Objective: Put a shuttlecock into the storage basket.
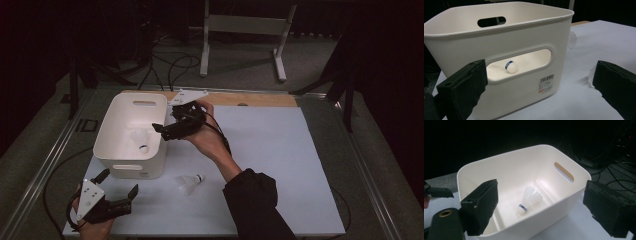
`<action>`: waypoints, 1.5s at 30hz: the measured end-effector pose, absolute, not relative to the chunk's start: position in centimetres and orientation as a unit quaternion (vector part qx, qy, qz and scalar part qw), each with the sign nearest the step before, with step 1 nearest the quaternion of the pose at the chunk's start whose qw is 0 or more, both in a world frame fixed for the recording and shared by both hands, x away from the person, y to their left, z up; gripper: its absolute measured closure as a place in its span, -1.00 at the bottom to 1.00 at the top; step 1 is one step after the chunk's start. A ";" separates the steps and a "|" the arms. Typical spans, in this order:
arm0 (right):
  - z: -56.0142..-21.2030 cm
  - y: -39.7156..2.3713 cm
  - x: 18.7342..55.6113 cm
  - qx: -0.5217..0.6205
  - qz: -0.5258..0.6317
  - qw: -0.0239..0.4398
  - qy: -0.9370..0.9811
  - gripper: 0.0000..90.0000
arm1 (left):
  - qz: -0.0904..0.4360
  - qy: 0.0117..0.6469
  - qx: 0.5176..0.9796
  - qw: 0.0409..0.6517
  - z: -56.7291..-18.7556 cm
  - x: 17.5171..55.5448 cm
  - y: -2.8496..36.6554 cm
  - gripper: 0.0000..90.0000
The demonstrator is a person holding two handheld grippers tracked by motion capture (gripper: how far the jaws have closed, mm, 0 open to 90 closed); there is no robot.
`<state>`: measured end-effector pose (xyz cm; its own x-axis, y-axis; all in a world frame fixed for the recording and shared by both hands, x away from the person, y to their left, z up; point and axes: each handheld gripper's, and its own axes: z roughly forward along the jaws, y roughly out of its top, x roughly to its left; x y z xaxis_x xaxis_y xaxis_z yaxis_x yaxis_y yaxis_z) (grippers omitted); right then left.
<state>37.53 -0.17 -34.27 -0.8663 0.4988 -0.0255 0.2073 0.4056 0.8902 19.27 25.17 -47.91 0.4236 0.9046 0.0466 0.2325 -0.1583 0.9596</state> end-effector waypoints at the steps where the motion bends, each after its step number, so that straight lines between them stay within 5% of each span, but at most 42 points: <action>1: -34.3 -0.3 37.5 0.216 0.500 0.146 0.826 -0.74 | 0.338 0.417 0.681 0.498 -47.9 19.3 25.2 -0.99; 45: -36.0 -3.9 36.2 0.228 0.485 0.160 0.829 -0.80 | 0.338 0.417 0.681 0.498 -47.9 19.3 25.1 -0.99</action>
